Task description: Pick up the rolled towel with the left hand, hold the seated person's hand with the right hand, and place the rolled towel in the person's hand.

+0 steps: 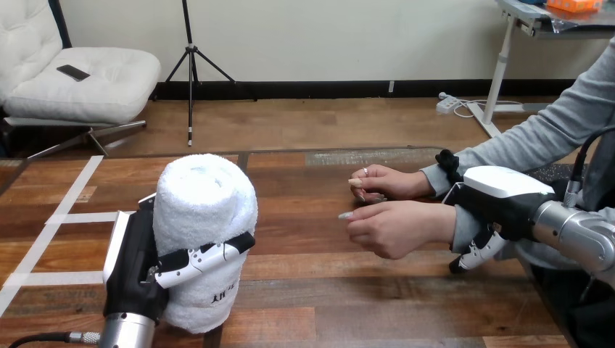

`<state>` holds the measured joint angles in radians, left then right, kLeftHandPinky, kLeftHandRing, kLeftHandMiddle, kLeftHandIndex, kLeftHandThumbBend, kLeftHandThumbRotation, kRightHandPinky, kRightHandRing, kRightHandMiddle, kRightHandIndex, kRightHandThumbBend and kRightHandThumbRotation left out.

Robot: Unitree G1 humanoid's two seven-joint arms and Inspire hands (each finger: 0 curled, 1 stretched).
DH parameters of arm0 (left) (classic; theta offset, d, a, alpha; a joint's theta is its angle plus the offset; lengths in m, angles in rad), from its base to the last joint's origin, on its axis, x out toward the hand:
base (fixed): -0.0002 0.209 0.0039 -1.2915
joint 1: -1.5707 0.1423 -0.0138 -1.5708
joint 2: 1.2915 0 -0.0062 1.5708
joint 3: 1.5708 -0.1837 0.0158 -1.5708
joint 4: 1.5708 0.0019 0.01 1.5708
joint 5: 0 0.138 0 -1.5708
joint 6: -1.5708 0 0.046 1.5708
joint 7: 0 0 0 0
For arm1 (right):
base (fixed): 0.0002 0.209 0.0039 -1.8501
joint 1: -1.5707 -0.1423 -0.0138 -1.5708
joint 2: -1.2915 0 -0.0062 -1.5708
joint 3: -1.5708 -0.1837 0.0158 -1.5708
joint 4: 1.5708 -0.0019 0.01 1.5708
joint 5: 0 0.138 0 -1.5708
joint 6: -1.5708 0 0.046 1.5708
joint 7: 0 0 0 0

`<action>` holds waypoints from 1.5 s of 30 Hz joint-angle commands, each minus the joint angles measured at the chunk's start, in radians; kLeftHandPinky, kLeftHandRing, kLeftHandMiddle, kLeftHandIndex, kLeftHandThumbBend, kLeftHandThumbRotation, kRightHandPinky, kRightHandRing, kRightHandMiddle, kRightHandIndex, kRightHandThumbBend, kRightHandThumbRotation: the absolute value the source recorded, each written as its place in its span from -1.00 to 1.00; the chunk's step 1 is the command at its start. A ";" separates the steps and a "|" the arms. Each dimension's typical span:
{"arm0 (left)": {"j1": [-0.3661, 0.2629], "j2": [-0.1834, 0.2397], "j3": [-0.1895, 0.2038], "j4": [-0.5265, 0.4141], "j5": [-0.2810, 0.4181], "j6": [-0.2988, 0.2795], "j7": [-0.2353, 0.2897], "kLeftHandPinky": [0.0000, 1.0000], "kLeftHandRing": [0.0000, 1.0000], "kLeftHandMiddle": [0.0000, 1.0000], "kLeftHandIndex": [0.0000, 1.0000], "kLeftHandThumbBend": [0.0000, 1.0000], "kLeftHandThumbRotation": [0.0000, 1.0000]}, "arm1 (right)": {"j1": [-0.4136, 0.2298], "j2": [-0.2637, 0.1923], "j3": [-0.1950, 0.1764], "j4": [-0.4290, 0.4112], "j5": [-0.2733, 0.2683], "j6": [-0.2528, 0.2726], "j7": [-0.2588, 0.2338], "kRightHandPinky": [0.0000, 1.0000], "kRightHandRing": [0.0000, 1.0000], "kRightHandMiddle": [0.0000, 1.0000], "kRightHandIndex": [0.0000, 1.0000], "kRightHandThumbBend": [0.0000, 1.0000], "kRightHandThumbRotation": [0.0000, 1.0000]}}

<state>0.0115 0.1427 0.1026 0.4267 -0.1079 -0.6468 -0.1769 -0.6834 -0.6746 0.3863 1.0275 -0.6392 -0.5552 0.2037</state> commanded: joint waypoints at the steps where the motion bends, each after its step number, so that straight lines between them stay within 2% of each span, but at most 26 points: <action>1: -0.035 0.012 0.017 -0.070 0.000 -0.031 0.006 -0.48 -0.39 -0.28 -0.23 0.17 -1.00 | -0.073 -0.003 -0.022 -0.003 0.028 -0.018 -0.004 -0.44 -0.35 -0.24 -0.26 0.29 -0.88; 12: -0.030 0.010 0.018 -0.077 -0.002 -0.025 0.007 -0.50 -0.40 -0.28 -0.23 0.17 -1.00 | -0.069 -0.007 -0.021 -0.010 0.039 -0.036 -0.002 -0.38 -0.29 -0.19 -0.23 0.08 -0.80; 20: -0.026 0.009 0.017 -0.080 -0.006 -0.022 0.005 -0.49 -0.40 -0.28 -0.22 0.17 -1.00 | -0.066 -0.008 -0.026 -0.006 0.044 -0.055 -0.008 -0.37 -0.28 -0.19 -0.22 0.01 -0.77; 30: -0.025 0.008 0.015 -0.080 -0.006 -0.023 0.004 -0.48 -0.39 -0.27 -0.22 0.16 -1.00 | -0.067 -0.010 -0.027 0.011 0.042 -0.085 -0.029 -0.43 -0.34 -0.24 -0.28 -0.11 -0.66; 38: -0.025 0.002 0.013 -0.083 -0.015 -0.016 0.000 -0.48 -0.39 -0.28 -0.22 0.15 -1.00 | -0.066 -0.007 -0.034 0.014 0.049 -0.084 -0.036 -0.44 -0.35 -0.25 -0.28 -0.14 -0.63; 45: -0.027 0.000 0.011 -0.079 -0.020 -0.015 -0.004 -0.48 -0.38 -0.27 -0.22 0.13 -1.00 | -0.067 -0.004 -0.041 0.017 0.063 -0.083 -0.032 -0.46 -0.36 -0.26 -0.28 -0.13 -0.70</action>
<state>0.0329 0.1423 0.1037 0.4177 -0.1105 -0.6466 -0.1781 -0.6834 -0.6748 0.3812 1.0416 -0.6119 -0.6272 0.1895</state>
